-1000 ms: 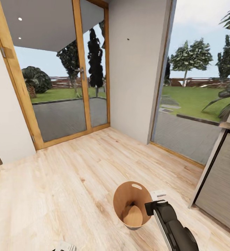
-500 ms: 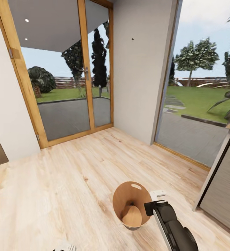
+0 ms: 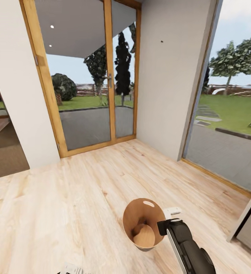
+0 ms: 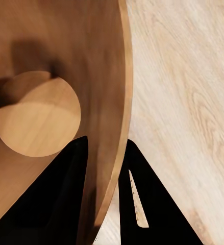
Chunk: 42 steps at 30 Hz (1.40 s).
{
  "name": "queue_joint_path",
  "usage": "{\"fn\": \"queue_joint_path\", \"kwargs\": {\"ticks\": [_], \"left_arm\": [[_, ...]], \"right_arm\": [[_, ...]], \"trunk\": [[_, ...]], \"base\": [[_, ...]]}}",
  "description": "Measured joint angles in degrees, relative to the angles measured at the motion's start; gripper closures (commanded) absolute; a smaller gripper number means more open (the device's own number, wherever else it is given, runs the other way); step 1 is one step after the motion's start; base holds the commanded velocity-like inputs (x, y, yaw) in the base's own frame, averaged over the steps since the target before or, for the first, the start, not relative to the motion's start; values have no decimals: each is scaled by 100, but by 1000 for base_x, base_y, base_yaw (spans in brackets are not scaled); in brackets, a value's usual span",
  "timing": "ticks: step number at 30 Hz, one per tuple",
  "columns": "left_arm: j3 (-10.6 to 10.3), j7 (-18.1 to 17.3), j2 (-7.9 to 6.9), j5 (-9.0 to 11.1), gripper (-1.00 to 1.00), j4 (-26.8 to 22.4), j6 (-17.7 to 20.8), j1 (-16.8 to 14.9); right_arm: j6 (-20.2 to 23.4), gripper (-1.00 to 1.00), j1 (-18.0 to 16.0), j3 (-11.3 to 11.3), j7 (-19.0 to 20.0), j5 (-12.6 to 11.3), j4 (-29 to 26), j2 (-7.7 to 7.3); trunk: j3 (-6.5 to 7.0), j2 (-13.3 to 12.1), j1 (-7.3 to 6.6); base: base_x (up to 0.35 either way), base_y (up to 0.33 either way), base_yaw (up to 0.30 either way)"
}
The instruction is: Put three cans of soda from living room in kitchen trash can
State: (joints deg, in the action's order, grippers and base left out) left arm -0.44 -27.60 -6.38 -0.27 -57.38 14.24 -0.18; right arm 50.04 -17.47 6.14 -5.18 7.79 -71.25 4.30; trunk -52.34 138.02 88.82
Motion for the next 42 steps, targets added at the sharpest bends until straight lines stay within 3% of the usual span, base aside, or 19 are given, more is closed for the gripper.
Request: {"fn": "queue_joint_path", "kwargs": {"ticks": [42], "left_arm": [[0,0,4,-1,-100,-2,0,0]], "right_arm": [[-1,100,0,9,0,-3,0,8]], "trunk": [[0,0,0]], "base": [[0,0,241]]}}
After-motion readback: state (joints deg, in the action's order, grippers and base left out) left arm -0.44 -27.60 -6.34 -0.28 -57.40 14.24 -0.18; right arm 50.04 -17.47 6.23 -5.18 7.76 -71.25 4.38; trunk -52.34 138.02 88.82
